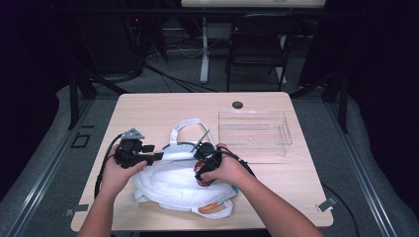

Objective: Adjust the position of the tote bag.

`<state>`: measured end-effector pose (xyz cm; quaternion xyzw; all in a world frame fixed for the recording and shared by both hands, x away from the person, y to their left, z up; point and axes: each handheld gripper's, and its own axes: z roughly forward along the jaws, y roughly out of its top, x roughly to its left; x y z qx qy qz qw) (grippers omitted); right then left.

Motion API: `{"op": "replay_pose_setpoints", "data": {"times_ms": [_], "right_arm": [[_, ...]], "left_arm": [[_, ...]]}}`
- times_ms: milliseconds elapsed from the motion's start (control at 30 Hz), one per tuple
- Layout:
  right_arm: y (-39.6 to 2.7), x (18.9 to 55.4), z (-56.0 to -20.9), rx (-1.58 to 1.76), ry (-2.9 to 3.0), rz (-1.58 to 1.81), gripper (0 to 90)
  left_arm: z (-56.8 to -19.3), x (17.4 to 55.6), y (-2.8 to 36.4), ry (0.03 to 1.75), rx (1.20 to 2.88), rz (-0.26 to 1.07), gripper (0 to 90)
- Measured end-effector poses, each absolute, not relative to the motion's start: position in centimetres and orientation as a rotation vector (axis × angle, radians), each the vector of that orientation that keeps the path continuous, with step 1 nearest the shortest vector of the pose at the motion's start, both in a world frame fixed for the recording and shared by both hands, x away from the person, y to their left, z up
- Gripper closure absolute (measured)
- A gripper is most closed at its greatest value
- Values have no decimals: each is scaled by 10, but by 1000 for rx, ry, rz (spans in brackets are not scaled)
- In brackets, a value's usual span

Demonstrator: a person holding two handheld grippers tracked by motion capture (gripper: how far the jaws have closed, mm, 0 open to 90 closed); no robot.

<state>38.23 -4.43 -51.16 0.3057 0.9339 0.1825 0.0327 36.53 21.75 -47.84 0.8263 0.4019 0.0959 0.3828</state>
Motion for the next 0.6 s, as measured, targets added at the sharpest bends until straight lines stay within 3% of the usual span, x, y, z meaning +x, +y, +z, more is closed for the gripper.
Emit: {"op": "replay_pose_setpoints", "data": {"times_ms": [600], "right_arm": [[-44,382,-511,916,2875,553,248]], "left_arm": [[-478,366,218,1021,2114,249,484]]}}
